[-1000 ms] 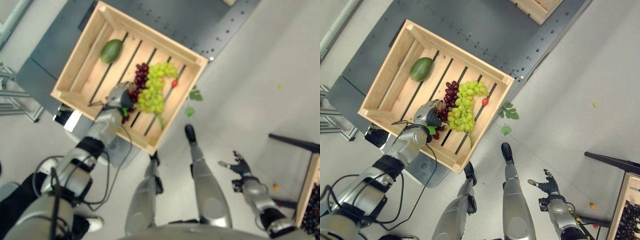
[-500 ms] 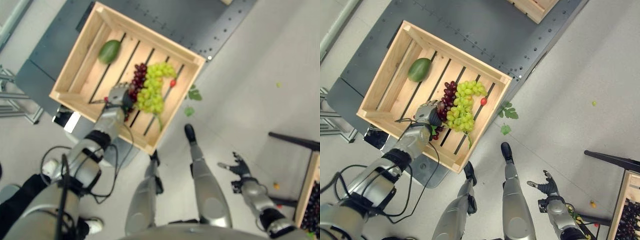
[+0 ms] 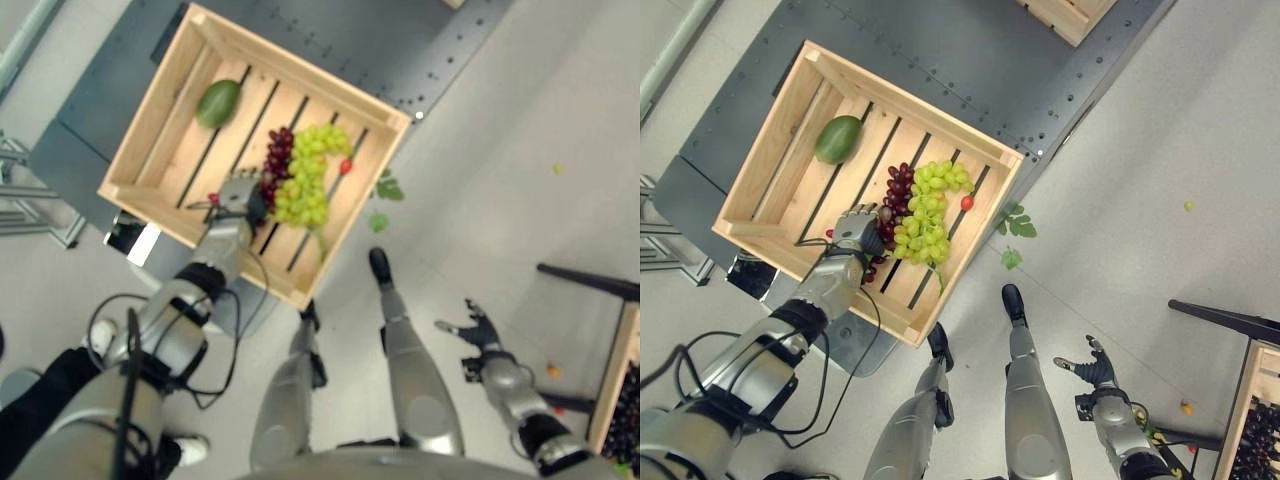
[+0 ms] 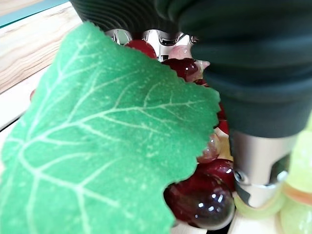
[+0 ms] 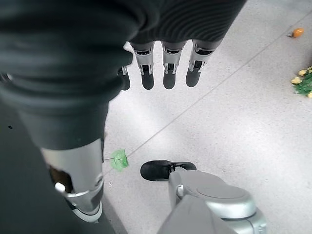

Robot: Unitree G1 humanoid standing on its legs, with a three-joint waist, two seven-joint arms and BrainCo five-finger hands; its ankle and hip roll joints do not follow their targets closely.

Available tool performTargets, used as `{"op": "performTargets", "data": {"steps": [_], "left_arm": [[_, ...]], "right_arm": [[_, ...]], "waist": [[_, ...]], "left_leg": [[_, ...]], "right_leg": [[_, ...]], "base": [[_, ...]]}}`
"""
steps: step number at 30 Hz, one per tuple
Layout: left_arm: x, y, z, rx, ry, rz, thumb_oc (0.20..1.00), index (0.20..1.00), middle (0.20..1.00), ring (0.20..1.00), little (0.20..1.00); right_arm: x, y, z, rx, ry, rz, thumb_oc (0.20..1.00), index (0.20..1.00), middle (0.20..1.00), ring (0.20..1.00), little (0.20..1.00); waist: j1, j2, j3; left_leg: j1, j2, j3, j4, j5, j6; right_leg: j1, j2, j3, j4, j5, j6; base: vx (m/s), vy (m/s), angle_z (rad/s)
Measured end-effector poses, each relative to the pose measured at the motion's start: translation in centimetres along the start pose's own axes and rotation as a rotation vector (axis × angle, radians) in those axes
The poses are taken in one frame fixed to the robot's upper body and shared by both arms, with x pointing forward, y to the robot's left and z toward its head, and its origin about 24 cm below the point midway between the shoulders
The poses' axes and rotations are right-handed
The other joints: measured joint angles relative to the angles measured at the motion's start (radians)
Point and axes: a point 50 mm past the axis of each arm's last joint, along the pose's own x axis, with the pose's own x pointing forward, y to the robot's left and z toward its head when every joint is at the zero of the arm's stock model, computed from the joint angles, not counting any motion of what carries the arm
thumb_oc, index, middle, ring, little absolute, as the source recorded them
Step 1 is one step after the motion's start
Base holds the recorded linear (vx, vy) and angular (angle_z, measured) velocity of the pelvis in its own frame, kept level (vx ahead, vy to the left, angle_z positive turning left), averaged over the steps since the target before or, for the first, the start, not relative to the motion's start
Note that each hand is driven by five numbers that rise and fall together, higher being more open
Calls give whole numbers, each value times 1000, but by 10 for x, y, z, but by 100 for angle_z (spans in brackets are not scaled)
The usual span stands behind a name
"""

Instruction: Pick up the fruits from the basket on one side to the basket on the other side

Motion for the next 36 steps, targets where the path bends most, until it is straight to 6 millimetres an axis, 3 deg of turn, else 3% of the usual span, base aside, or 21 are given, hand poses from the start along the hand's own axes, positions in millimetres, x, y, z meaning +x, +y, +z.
{"op": "performTargets", "data": {"steps": [3, 4, 5, 21, 36], "left_arm": [[0, -3, 4, -7, 1, -1, 1000, 1000, 1000, 1000, 1000], [0, -3, 4, -7, 3, 4, 498, 498, 498, 498, 498], [0, -2, 3, -6, 4, 7, 200, 200, 200, 200, 200], [1, 3, -1, -31, 26, 63, 200, 200, 200, 200, 200], [-12, -4, -11, -332, 42, 85, 200, 200, 200, 200, 200]], "right_arm": [[0, 0, 1, 2, -5, -2, 1000, 1000, 1000, 1000, 1000], [0, 0, 2, 3, -9, -4, 1000, 1000, 1000, 1000, 1000], [0, 0, 3, 5, -13, -6, 1000, 1000, 1000, 1000, 1000], [1, -6, 21, 11, -102, -25, 1000, 1000, 1000, 1000, 1000], [0, -6, 19, 15, -99, -26, 1000, 1000, 1000, 1000, 1000]], "waist": [[0, 0, 0], [0, 0, 0], [0, 0, 0], [-2, -12, 7], [-3, -34, 21]], "left_leg": [[0, 0, 0, 0, 0, 0], [-1, 0, 0, 0, 0, 0], [-1, 0, 0, 0, 0, 0], [-16, -1, -1, 0, 0, 0], [2, 0, -4, 0, 0, 0]], "right_leg": [[0, 0, 0, 0, 0, 0], [-1, 0, 0, 0, 0, 0], [-1, 0, 0, 0, 0, 0], [-15, 0, 0, 1, 3, 0], [4, -1, -2, 1, 9, -6]], "base": [[0, 0, 0], [0, 0, 0], [0, 0, 0], [0, 0, 0], [0, 0, 0]]}}
